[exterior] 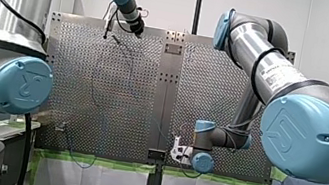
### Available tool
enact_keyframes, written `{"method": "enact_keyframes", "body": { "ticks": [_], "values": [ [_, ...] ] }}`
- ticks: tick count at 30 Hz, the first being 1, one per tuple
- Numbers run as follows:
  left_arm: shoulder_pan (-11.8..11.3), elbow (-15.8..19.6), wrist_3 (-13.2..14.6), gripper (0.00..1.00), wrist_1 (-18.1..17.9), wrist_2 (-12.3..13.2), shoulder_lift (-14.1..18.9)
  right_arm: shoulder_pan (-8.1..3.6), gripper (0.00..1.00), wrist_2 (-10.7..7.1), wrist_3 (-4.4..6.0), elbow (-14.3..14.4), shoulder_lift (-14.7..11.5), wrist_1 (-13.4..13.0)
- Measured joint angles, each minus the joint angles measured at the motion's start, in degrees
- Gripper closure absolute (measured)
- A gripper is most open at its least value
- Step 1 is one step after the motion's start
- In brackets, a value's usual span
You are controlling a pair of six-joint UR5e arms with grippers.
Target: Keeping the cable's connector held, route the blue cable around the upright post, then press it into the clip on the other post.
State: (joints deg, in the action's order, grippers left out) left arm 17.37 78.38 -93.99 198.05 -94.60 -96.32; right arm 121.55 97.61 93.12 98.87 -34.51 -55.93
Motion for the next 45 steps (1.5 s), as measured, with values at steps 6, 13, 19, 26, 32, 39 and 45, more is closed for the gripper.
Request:
{"method": "enact_keyframes", "body": {
  "ticks": [6,13,19,26,32,39,45],
  "values": [
    [1.84,0.00,0.03,0.00,-2.87,-2.86,-2.87,-0.10,1.00,-0.27,-0.02,0.00,0.00,0.18],
    [1.84,0.00,1.91,0.00,-6.57,-6.56,-6.57,-0.10,1.00,-0.31,-0.03,0.03,-0.01,0.15],
    [1.81,0.00,4.06,0.00,-9.59,-9.54,-8.15,-0.06,1.00,-0.31,-0.03,0.05,0.00,0.18],
    [1.94,0.00,7.22,0.00,-13.41,-12.04,-9.18,-0.06,1.00,-0.31,-0.03,0.02,0.00,0.08],
    [2.34,0.00,10.57,0.00,-15.51,-13.53,-11.69,-0.07,1.00,-0.31,-0.02,0.00,0.00,-0.01],
    [2.62,0.00,13.85,0.00,-15.90,-16.41,-12.43,-0.10,1.00,-0.31,0.01,-0.01,0.00,-0.07],
    [2.96,0.00,16.88,0.00,-16.18,-19.32,-13.52,-0.11,1.00,-0.31,0.00,0.00,0.00,-0.05]
  ]
}}
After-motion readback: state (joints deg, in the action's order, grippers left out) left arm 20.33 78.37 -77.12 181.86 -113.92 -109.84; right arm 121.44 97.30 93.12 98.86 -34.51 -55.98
